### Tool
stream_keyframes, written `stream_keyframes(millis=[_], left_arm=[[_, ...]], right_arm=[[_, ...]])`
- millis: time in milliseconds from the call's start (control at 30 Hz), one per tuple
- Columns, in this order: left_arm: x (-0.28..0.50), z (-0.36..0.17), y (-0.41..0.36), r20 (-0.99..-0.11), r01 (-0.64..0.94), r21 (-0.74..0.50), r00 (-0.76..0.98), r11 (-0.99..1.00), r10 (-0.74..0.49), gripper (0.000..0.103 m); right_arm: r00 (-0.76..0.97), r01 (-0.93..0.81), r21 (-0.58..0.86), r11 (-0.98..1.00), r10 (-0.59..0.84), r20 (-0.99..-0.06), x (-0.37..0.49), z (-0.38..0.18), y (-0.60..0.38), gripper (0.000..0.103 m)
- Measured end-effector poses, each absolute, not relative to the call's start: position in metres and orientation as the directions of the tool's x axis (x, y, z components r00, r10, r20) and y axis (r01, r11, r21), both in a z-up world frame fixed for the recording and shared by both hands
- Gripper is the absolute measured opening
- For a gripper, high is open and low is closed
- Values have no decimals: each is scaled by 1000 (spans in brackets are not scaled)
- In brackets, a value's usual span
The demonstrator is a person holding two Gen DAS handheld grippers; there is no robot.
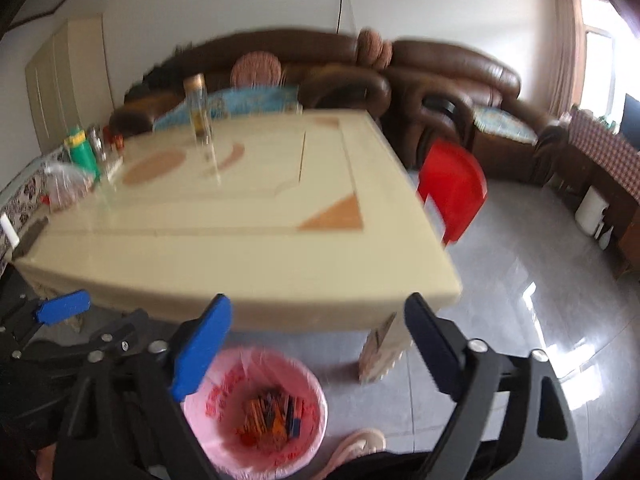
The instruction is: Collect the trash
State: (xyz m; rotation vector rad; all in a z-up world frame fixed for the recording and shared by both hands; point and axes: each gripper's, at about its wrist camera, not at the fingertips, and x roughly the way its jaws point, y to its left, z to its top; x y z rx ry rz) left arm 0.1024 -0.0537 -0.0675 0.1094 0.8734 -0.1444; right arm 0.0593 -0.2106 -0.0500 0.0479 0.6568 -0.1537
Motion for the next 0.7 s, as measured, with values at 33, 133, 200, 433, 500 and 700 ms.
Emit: stream_keyframes(millis=[33,133,200,433,500,700], left_arm=[[99,-61,-54,-757,159,42,649,986,-72,79],[92,-46,-56,-737,137,54,674,989,-53,82],[87,-38,-55,-725,120,58,688,991,-41,85],[66,-13,-53,-684,115,69,729,991,-36,87],[61,-9,-53,-671,109,80,741,991,-28,87],[51,-1,-46,-653,100,75,757,992,-27,87]], right_arm=[[800,165,-26,986,-150,-582,54,-38,-207,91],[835,191,-64,979,-197,-514,40,-15,-200,95],[849,206,-64,976,-211,-485,31,-1,-198,96],[874,251,-64,966,-255,-413,5,29,-196,96],[876,263,-70,962,-268,-401,-1,34,-195,96],[877,272,-62,960,-274,-394,-10,42,-189,96]])
